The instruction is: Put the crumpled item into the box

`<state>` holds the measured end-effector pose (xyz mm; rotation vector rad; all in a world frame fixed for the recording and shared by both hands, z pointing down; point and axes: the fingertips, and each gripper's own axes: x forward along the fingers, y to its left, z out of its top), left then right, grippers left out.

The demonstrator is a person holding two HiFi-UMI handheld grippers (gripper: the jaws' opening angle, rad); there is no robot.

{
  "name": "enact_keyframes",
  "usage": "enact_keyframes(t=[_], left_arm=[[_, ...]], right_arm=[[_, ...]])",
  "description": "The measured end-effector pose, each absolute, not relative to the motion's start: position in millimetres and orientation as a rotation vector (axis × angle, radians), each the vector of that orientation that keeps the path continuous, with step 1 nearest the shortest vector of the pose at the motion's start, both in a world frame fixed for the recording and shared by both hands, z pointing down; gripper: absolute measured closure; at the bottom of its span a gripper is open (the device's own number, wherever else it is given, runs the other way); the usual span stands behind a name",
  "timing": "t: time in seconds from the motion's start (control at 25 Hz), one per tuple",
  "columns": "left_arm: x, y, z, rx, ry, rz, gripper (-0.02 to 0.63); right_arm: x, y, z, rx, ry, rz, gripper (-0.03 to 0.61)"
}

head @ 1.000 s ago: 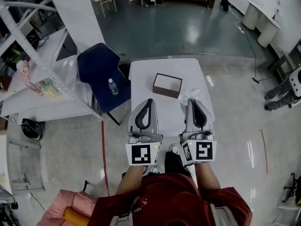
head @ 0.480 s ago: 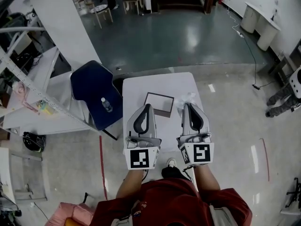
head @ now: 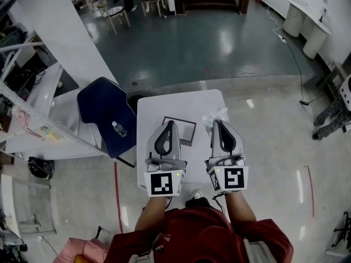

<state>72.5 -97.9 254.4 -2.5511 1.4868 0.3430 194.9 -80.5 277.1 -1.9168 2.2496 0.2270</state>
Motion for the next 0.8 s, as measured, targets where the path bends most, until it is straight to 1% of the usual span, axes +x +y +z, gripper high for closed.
enact_keyframes(t=[0.24, 0.36, 0.56, 0.8], left_arm=[[96.7, -121.6, 263.7, -2.527, 1.526, 0.279, 0.611], [97.7, -134.3, 263.4, -2.516, 1.558, 0.294, 0.611], [85.4, -157.6, 267.2, -2.501, 1.596, 0.27, 0.611], [49.9, -198.1, 278.5, -2.507, 1.626, 0.264, 0.611]], right_arm=[[217.1, -109.0, 283.7, -1.874, 2.289, 0.196, 0.575], [218.6, -124.0, 289.3, -1.854, 2.304, 0.173, 0.575], [204.3, -153.5, 297.8, -1.826, 2.343, 0.131, 0.575], [166.5, -194.0, 306.3, -1.818, 2.375, 0.126, 0.575]])
